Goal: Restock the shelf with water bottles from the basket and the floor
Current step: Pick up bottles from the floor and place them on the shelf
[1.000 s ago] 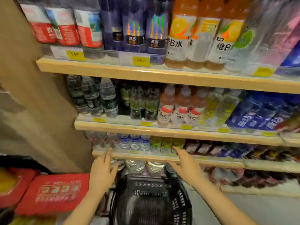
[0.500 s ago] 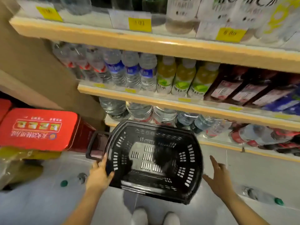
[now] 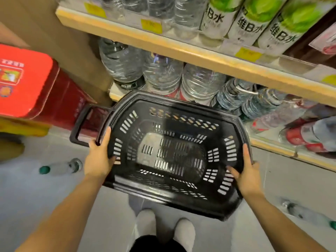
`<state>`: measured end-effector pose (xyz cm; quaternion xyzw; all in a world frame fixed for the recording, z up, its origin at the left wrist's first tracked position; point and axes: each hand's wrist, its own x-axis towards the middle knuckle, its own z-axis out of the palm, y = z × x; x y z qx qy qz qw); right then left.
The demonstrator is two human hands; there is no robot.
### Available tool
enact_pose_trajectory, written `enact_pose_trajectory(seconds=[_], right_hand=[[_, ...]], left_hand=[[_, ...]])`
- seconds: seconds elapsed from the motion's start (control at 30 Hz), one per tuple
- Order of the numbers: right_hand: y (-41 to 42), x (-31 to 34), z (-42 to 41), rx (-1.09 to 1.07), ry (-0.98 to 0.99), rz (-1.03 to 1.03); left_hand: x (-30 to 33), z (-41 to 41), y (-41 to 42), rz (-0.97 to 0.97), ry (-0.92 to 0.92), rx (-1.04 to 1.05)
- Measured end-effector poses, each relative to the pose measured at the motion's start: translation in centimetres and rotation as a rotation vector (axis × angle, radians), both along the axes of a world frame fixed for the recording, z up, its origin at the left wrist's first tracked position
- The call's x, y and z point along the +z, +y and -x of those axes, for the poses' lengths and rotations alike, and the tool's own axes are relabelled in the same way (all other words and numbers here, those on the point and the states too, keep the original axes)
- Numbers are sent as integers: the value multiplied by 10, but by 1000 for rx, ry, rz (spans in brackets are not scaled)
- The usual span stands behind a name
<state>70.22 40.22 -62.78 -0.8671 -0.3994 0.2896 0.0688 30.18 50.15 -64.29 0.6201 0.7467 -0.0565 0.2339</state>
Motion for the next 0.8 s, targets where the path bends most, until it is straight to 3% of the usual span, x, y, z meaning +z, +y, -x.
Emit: enact_pose_trajectory(seconds=[0.2,0.43,0.8], right_hand=[[7,48,-5,112,18,129],[-22,84,30,255,38,197],[-36,83,217,500,152,137]], left_hand=[[51,9,-39,194,-23,84],[84,50,-138,258,-123,269],[114,216,-264,195,-109,574]])
